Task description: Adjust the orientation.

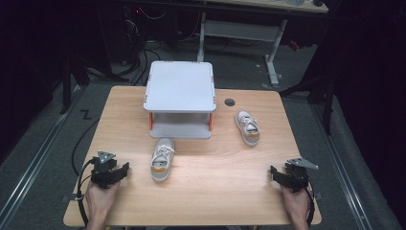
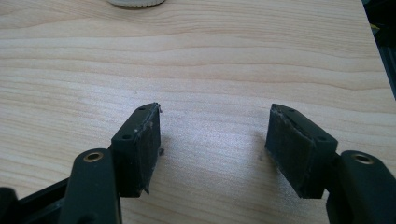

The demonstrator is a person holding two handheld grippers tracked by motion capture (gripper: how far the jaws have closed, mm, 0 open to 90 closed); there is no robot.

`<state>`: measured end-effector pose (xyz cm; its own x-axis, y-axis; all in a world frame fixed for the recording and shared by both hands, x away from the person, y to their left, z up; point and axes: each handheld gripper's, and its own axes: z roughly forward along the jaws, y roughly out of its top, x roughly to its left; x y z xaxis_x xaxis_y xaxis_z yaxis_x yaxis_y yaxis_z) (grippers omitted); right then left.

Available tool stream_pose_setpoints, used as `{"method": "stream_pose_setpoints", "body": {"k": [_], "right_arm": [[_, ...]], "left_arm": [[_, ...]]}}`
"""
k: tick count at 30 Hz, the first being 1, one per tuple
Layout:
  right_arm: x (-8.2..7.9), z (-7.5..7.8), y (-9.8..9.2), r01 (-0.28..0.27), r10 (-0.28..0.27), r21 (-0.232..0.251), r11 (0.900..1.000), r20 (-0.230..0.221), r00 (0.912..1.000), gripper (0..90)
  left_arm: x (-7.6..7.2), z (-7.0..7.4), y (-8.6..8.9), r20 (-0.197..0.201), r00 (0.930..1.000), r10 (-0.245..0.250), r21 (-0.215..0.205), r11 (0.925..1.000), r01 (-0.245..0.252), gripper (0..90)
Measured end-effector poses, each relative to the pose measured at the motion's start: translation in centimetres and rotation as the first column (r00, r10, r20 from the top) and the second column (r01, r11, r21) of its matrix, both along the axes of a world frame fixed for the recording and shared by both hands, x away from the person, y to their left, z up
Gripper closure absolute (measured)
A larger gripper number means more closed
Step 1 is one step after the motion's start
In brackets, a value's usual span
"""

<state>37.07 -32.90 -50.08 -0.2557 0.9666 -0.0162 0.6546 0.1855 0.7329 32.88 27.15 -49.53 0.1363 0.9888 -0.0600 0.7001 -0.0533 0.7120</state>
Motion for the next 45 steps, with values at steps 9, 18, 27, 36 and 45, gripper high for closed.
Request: {"method": "stream_pose_setpoints", "body": {"k": [9,18,27,36,45], "right_arm": [[0.0,0.0,0.0,-0.001,0.001,-0.002,1.000,0.001,1.0000,35.9],[0.0,0.0,0.0,-0.004,0.004,-0.002,1.000,0.001,1.0000,35.8],[0.0,0.0,0.0,-0.006,0.006,-0.002,1.000,0.001,1.0000,35.8],[-0.1,0.0,0.0,-0.009,0.009,-0.002,1.000,0.001,1.0000,35.5],[-0.1,0.0,0.1,-0.012,0.012,-0.001,1.000,0.000,0.9999,35.3]], "left_arm": [[-1.4,1.9,-0.9,0.012,0.9994,-0.033,-0.065,0.9973,0.034,45.1],[-2.0,4.6,-2.9,0.023,0.9950,-0.098,-0.097,0.9904,0.099,45.1],[-0.3,6.0,-6.4,-0.014,0.9829,-0.184,-0.086,0.9796,0.182,47.8],[1.9,5.4,-7.6,-0.081,0.9790,-0.187,-0.073,0.9807,0.181,52.1],[3.3,4.5,-8.6,-0.146,0.9681,-0.204,-0.055,0.9787,0.198,63.0]]}}
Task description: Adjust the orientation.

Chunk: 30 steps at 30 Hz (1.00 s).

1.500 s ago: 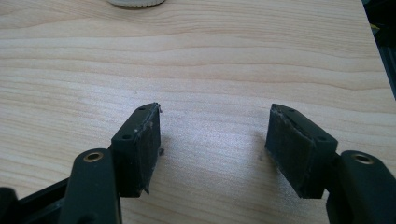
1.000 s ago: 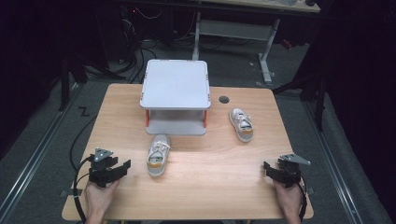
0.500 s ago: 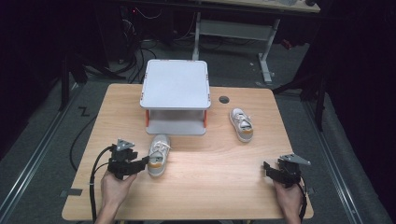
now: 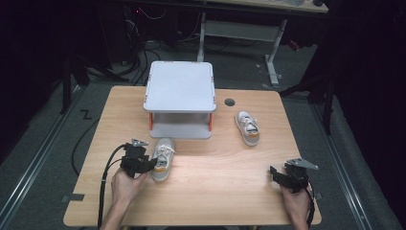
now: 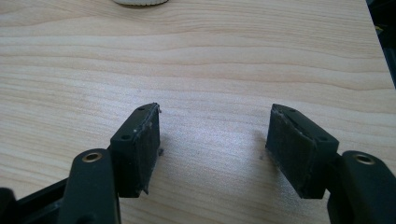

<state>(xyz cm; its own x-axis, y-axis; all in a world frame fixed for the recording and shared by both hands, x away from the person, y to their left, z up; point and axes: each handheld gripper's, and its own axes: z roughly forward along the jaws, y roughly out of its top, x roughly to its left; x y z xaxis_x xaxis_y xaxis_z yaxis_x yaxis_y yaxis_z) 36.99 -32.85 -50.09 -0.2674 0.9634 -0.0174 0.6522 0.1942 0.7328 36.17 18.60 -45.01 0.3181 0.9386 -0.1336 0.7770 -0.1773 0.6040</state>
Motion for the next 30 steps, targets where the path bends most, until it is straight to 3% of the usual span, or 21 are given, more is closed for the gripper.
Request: {"method": "stream_pose_setpoints", "body": {"k": [5,8,11,17,20,30], "right_arm": [[0.0,0.0,0.0,-0.001,0.001,0.001,1.000,0.000,1.0000,35.2],[0.0,0.0,0.0,-0.002,0.002,0.000,1.000,0.000,1.0000,35.2],[0.0,0.0,0.0,-0.002,0.002,0.001,1.000,0.000,1.0000,35.2],[0.0,0.0,0.0,-0.003,0.003,0.000,1.000,0.000,1.0000,35.2],[0.0,0.0,0.0,-0.003,0.003,0.001,1.000,0.000,1.0000,35.2],[0.0,0.0,0.0,-0.003,0.003,0.001,1.000,0.000,1.0000,35.2]], "left_arm": [[0.3,-0.1,-0.3,-0.017,0.9998,-0.007,0.004,1.0000,0.007,68.9],[0.2,0.2,-0.6,-0.007,1.0000,-0.002,0.053,0.9986,0.002,73.0],[0.0,0.4,-0.5,0.006,0.9999,0.013,0.076,0.9970,-0.014,78.5],[-0.1,0.5,-0.1,0.015,0.9991,0.040,0.061,0.9973,-0.041,84.3],[-0.2,0.8,-0.1,0.014,0.9995,0.029,0.026,0.9992,-0.030,84.9],[-0.3,1.9,-3.5,0.026,0.9985,-0.048,0.026,0.9985,0.048,85.0]]}}
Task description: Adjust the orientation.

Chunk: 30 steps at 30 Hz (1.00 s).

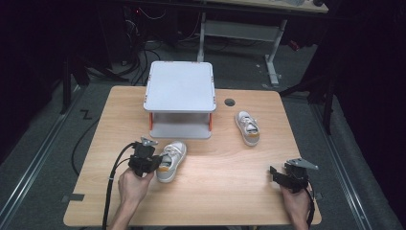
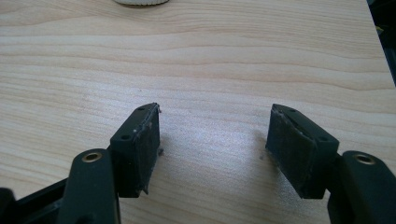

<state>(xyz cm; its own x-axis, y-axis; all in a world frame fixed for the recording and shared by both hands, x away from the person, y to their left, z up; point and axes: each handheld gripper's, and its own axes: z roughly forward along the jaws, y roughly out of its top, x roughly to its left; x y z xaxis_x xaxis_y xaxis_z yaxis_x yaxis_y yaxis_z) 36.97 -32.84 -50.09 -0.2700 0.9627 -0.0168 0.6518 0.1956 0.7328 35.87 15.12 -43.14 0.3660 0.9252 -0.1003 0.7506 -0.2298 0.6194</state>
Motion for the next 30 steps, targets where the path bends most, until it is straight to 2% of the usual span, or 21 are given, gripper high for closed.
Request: {"method": "stream_pose_setpoints", "body": {"k": [2,3,4,5,6,7,10,13,19,21,26,30], "right_arm": [[0.0,0.0,0.0,0.000,0.000,0.000,1.000,0.000,1.0000,35.2],[0.0,0.0,0.0,0.000,0.000,0.000,1.000,0.000,1.0000,35.2],[0.0,0.0,0.0,0.000,0.000,0.000,1.000,0.000,1.0000,35.2],[0.0,0.0,0.0,0.000,0.000,0.000,1.000,0.000,1.0000,35.2],[0.0,0.0,0.0,0.000,0.000,0.000,1.000,0.000,1.0000,35.2],[0.0,0.0,0.0,0.000,0.000,0.000,1.000,0.000,1.0000,35.2],[0.0,0.0,0.0,-0.001,0.001,-0.001,1.000,0.001,1.0000,35.2],[0.0,0.0,0.0,-0.002,0.002,0.000,1.000,0.000,1.0000,35.2],[-0.1,0.0,0.0,-0.005,0.005,-0.002,1.000,0.001,1.0000,35.2],[-0.1,0.0,0.0,-0.005,0.005,-0.001,1.000,0.000,1.0000,35.2],[-0.1,0.0,0.0,-0.005,0.005,-0.001,1.000,-0.001,1.0000,35.2],[-0.1,0.0,0.0,-0.004,0.004,-0.001,1.000,0.000,1.0000,35.2]], "left_arm": [[0.4,0.2,-1.7,0.007,0.9994,-0.034,0.012,0.9994,0.034,85.0],[0.4,0.2,-1.7,0.007,0.9994,-0.034,0.012,0.9994,0.034,85.0],[0.6,0.3,-3.1,0.000,0.9988,-0.048,0.012,0.9988,0.048,85.0],[0.6,0.3,-3.1,0.000,0.9988,-0.048,0.012,0.9988,0.048,85.0],[0.9,0.3,-4.3,0.004,0.9981,-0.062,0.024,0.9978,0.062,85.0],[0.9,0.3,-4.3,0.004,0.9981,-0.062,0.024,0.9978,0.062,85.0],[1.5,0.1,-6.2,0.004,0.9971,-0.076,0.040,0.9963,0.076,85.0],[1.7,-0.2,-6.8,-0.003,0.9970,-0.077,0.040,0.9962,0.077,85.0],[2.0,-0.6,-8.2,-0.009,0.9983,-0.058,0.088,0.9944,0.058,84.7],[1.9,-0.5,-8.4,-0.021,0.9981,-0.057,0.088,0.9944,0.059,83.6],[1.7,-0.5,-8.9,-0.053,0.9957,-0.077,0.049,0.9956,0.079,81.0],[1.7,-0.5,-8.8,-0.082,0.9931,-0.083,-0.006,0.9965,0.083,79.7]]}}
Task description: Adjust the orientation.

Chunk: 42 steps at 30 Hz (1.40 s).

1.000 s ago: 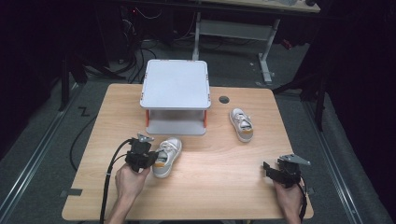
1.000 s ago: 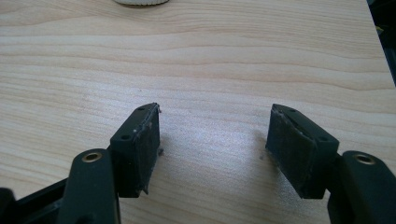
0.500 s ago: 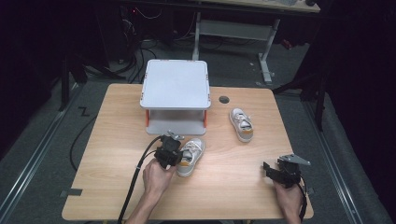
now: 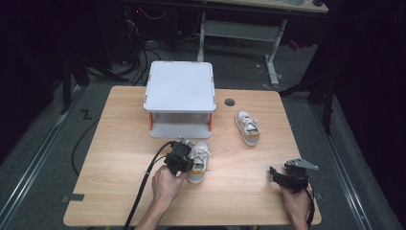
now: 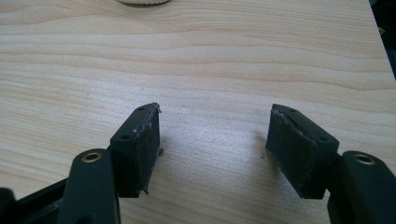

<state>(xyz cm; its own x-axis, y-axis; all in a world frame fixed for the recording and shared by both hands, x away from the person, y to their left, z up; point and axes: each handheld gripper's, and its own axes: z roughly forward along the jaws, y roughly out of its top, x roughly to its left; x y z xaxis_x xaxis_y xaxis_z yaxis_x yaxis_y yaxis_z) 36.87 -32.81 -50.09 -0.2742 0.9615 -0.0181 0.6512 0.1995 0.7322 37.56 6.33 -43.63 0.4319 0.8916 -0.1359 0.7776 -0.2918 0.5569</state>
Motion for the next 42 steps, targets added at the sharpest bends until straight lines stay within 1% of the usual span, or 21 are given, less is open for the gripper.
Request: {"method": "stream_pose_setpoints", "body": {"k": [2,4,8,10,11,12,13,14,16,22,23,26,27,28,29,32,35,37,38,40,42], "right_arm": [[0.0,0.0,0.0,0.000,0.000,0.000,1.000,0.000,1.0000,35.2],[0.0,0.0,0.0,0.000,0.000,0.000,1.000,0.000,1.0000,35.2],[0.0,0.0,0.0,0.000,0.000,0.000,1.000,0.000,1.0000,35.2],[0.0,0.0,0.0,0.000,0.000,0.001,1.000,0.000,1.0000,35.2],[0.0,0.0,0.0,0.000,0.000,0.000,1.000,0.000,1.0000,35.2],[0.0,0.0,0.0,0.000,0.000,0.000,1.000,0.000,1.0000,35.2],[0.0,0.0,0.0,0.000,0.000,0.000,1.000,0.000,1.0000,35.2],[0.0,0.0,0.0,0.000,0.000,0.000,1.000,0.000,1.0000,35.2],[0.0,0.0,0.0,0.001,-0.001,0.001,1.000,-0.001,1.0000,35.2],[0.0,0.0,0.0,0.001,-0.001,0.001,1.000,-0.001,1.0000,35.2],[0.0,0.0,0.0,0.001,-0.001,0.001,1.000,-0.001,1.0000,35.2],[0.0,0.0,0.0,0.001,-0.001,0.001,1.000,-0.001,1.0000,35.3],[0.0,0.0,0.0,0.001,-0.001,0.001,1.000,-0.001,1.0000,35.3],[0.0,0.0,0.0,0.001,-0.001,0.001,1.000,-0.001,1.0000,35.2],[0.0,0.0,0.0,0.001,-0.001,0.001,1.000,-0.001,1.0000,35.2],[0.0,0.0,0.0,0.001,-0.001,0.001,1.000,-0.001,1.0000,35.3],[0.0,0.0,0.0,0.000,0.000,0.001,1.000,0.000,1.0000,35.4],[0.0,0.0,0.0,-0.001,0.001,0.001,1.000,0.000,1.0000,35.6],[0.0,0.0,0.0,-0.001,0.001,0.001,1.000,0.000,1.0000,35.6],[0.0,0.0,0.0,-0.001,0.001,0.001,1.000,0.000,1.0000,35.6],[0.0,0.0,0.0,-0.001,0.001,0.001,1.000,0.000,1.0000,35.6]], "left_arm": [[-0.1,-0.2,0.2,-0.010,0.9999,-0.001,-0.028,0.9996,0.001,78.8],[-0.1,-0.2,0.3,-0.013,0.9999,-0.004,-0.035,0.9994,0.003,78.2],[-0.2,-0.4,0.7,-0.013,0.9998,-0.013,-0.076,0.9970,0.012,75.5],[-0.1,-0.5,0.9,-0.013,0.9997,-0.021,-0.088,0.9959,0.020,71.3],[-0.1,-0.7,1.2,-0.009,0.9998,-0.018,-0.108,0.9941,0.017,67.9],[-0.1,-0.7,1.2,-0.009,0.9998,-0.018,-0.108,0.9941,0.017,64.5],[-0.2,-0.7,1.3,-0.004,0.9999,-0.015,-0.111,0.9937,0.014,64.5],[-0.3,-0.7,1.6,0.011,0.9998,-0.014,-0.119,0.9928,0.016,56.4],[-0.4,-0.6,1.7,0.022,0.9997,-0.011,-0.122,0.9924,0.013,51.3],[-0.7,0.0,3.1,0.098,0.9952,0.000,-0.164,0.9863,0.016,42.4],[-0.7,0.0,3.1,0.098,0.9952,0.000,-0.164,0.9863,0.016,42.1],[-0.9,0.3,4.1,0.138,0.9905,0.004,-0.164,0.9863,0.019,40.9],[-0.9,0.3,4.1,0.138,0.9905,0.004,-0.164,0.9863,0.019,40.6],[-1.0,0.4,4.8,0.155,0.9878,0.013,-0.167,0.9859,0.013,40.4],[-1.0,0.4,4.8,0.155,0.9878,0.013,-0.167,0.9859,0.013,40.1],[-1.2,0.5,6.2,0.180,0.9831,0.036,-0.181,0.9835,-0.003,39.7],[-1.4,0.5,7.3,0.191,0.9799,0.059,-0.191,0.9813,-0.022,39.2],[-1.6,0.5,8.5,0.199,0.9764,0.083,-0.200,0.9788,-0.042,38.9],[-1.6,0.5,8.5,0.199,0.9764,0.083,-0.200,0.9788,-0.042,38.8],[-1.9,0.4,9.7,0.208,0.9726,0.104,-0.201,0.9777,-0.061,38.4],[-2.0,0.3,10.2,0.211,0.9705,0.116,-0.206,0.9760,-0.072,38.3]]}}
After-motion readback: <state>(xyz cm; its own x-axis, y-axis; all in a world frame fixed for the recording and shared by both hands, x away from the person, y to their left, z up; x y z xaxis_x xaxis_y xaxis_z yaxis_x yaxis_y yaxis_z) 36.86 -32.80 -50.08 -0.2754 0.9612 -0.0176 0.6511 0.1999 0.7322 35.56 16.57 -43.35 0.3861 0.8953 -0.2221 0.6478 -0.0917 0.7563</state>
